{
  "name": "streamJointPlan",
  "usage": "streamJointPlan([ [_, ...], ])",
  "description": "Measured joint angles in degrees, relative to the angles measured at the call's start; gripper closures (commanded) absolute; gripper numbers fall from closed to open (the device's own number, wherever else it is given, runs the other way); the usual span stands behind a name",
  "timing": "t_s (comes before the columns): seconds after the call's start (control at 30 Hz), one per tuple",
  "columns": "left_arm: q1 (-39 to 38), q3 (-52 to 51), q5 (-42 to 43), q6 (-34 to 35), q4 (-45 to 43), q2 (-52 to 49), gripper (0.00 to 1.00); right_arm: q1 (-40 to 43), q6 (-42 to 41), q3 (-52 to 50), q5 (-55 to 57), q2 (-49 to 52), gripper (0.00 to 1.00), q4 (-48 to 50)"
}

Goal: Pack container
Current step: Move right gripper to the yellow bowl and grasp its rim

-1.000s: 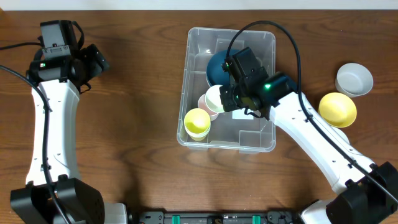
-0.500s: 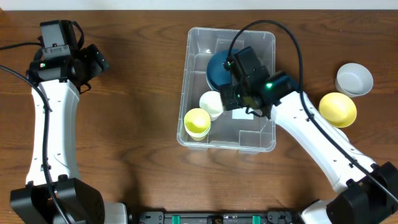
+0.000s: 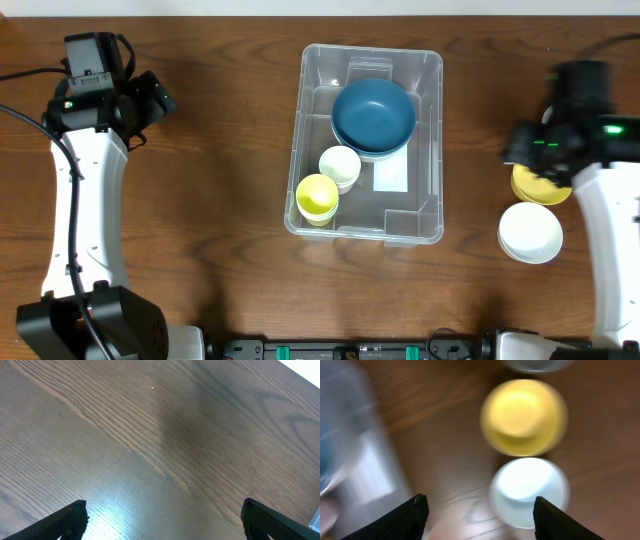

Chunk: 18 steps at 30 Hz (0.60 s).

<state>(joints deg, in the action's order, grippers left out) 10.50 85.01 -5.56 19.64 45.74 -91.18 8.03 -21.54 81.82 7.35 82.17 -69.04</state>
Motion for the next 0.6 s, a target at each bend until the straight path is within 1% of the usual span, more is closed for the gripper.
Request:
streamJointPlan([
  [0.1,0.0,0.0,-0.02,0.0,0.0,0.0,0.02,7.56,-0.09,-0.85,1.25,0.24,0.33,0.76],
  [0.23,0.0,0.0,0.0,0.0,-0.02,0.0,0.02,13.75,-0.17,-3.78,2.84,1.11,0.32,4.48],
  [0.4,0.0,0.0,-0.02,0.0,0.0,0.0,0.02,18.32,-0.15,-10.47,2.47,2.12,0.34,13.62],
  [0.6,0.0,0.0,0.0,0.0,0.0,0.0,0.02,23.89,0.13,-20.94,-3.15,2.21,0.39,25.81],
])
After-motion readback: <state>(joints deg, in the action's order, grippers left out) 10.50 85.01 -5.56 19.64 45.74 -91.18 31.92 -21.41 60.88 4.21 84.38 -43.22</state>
